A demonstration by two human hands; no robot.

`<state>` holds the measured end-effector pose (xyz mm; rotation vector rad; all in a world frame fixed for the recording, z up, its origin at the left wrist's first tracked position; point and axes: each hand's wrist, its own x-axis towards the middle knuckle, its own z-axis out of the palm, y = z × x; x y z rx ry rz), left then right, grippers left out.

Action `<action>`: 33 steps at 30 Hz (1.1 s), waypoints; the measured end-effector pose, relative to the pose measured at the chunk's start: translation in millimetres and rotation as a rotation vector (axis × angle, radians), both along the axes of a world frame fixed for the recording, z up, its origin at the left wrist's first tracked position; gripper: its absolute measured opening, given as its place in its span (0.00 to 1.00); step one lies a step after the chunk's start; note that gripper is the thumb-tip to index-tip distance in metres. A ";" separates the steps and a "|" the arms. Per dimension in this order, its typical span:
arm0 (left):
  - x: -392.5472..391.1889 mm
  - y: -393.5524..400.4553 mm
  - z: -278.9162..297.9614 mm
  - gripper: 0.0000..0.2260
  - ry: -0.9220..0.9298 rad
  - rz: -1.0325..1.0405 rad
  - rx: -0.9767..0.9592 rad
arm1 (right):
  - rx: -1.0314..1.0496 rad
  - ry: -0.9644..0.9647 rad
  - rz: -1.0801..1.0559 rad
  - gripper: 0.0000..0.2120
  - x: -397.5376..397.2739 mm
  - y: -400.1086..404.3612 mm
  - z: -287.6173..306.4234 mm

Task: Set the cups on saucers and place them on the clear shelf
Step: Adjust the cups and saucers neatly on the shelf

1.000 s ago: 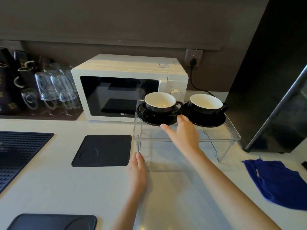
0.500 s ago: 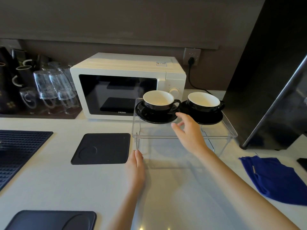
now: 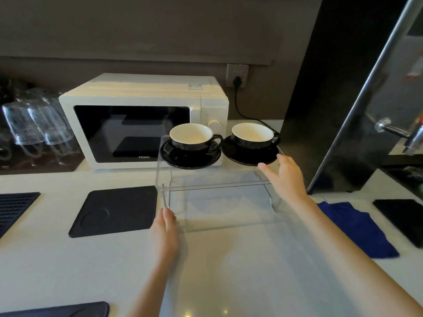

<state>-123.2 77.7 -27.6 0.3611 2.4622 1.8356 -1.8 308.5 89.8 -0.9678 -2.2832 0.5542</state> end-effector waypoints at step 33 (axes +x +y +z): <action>-2.6 2.0 -3.9 0.17 0.013 -0.002 -0.041 | 0.064 -0.004 0.055 0.17 -1.1 -3.1 -6.9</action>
